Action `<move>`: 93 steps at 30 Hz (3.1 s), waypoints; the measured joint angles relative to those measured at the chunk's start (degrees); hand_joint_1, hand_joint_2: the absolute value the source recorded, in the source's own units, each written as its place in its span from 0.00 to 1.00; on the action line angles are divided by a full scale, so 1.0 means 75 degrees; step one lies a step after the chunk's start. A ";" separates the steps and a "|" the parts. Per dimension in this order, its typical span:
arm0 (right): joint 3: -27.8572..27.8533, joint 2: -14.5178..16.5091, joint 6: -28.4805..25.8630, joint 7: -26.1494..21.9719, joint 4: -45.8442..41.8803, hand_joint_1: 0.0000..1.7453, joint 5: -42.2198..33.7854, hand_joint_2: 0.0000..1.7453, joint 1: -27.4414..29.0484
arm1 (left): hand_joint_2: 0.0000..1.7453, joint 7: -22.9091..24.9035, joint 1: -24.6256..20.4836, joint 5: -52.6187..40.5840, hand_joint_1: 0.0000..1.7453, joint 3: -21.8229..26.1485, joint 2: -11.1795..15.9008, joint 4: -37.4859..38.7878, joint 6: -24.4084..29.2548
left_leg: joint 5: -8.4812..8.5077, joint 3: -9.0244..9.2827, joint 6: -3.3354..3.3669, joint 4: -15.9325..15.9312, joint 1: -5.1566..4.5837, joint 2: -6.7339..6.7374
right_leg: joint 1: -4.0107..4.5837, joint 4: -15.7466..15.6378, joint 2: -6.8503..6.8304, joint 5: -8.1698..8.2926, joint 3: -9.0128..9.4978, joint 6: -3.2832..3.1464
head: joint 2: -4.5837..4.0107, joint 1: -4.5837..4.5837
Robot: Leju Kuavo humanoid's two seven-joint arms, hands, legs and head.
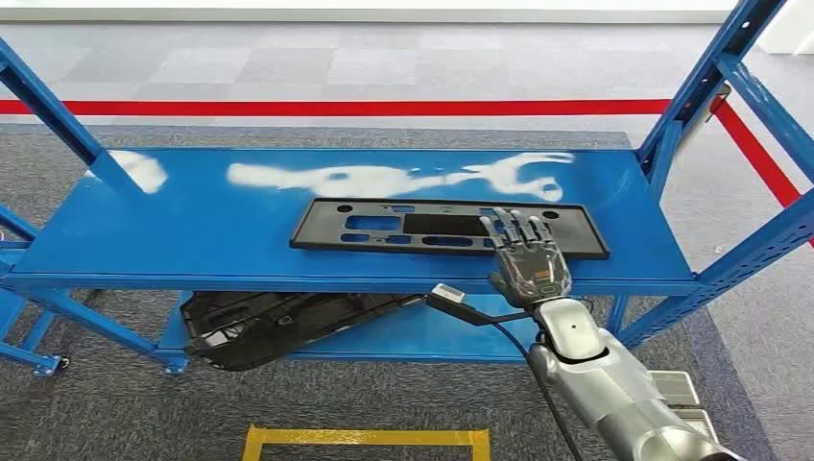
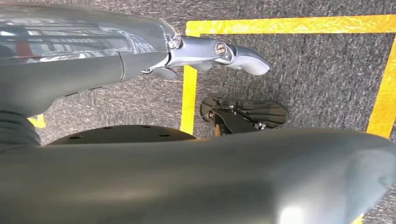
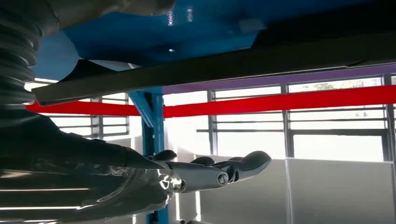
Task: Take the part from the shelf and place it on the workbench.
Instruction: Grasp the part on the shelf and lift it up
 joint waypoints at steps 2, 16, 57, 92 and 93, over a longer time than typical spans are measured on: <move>-0.0024 -0.0010 -0.0012 0.0000 0.0057 0.00 0.0000 1.00 -0.0009 | 0.00 -0.0001 0.0000 -0.0001 0.00 -0.0008 0.0004 0.0000 0.0000 | 0.0000 0.0000 0.0000 0.0000 0.0000 0.0000 | 0.0000 0.0000 0.0002 0.0000 0.0000 0.0000 | 0.0000 0.0000; -0.0446 -0.0136 -0.0881 0.0060 0.1168 0.00 0.0181 1.00 -0.0446 | 0.00 -0.0117 -0.0001 -0.0061 0.00 -0.0048 0.0088 0.0000 0.0105 | 0.0000 0.0005 0.0000 0.0003 0.0000 0.0000 | -0.0001 0.0000 0.0002 0.0000 0.0002 0.0000 | 0.0000 0.0000; -0.0837 -0.0369 -0.1106 -0.0375 0.0405 1.00 0.0356 1.00 0.0168 | 0.00 -0.0608 0.0004 -0.0175 0.00 -0.0064 0.0099 0.0029 0.0939 | -0.0002 0.0024 0.0002 0.0011 -0.0001 -0.0002 | -0.0002 -0.0002 0.0001 -0.0001 0.0030 0.0001 | 0.0000 0.0000; -0.0016 -0.1002 -0.1097 -0.2337 -0.7090 1.00 -0.3420 1.00 0.2618 | 1.00 -0.1739 0.0094 0.0456 0.00 0.0235 0.0078 0.0085 0.0577 | -0.0006 -0.0003 0.0004 0.0010 -0.0002 -0.0012 | -0.0002 -0.0002 -0.0006 -0.0006 0.0005 0.0006 | 0.0000 0.0000; 0.0061 -0.1057 -0.1093 -0.2390 -0.7266 1.00 -0.3596 1.00 0.2692 | 1.00 -0.1743 0.0092 0.0487 0.00 0.0272 0.0072 0.0085 0.0591 | -0.0006 -0.0003 0.0004 0.0010 -0.0002 -0.0012 | -0.0002 -0.0002 -0.0006 -0.0006 0.0005 0.0006 | 0.0000 0.0000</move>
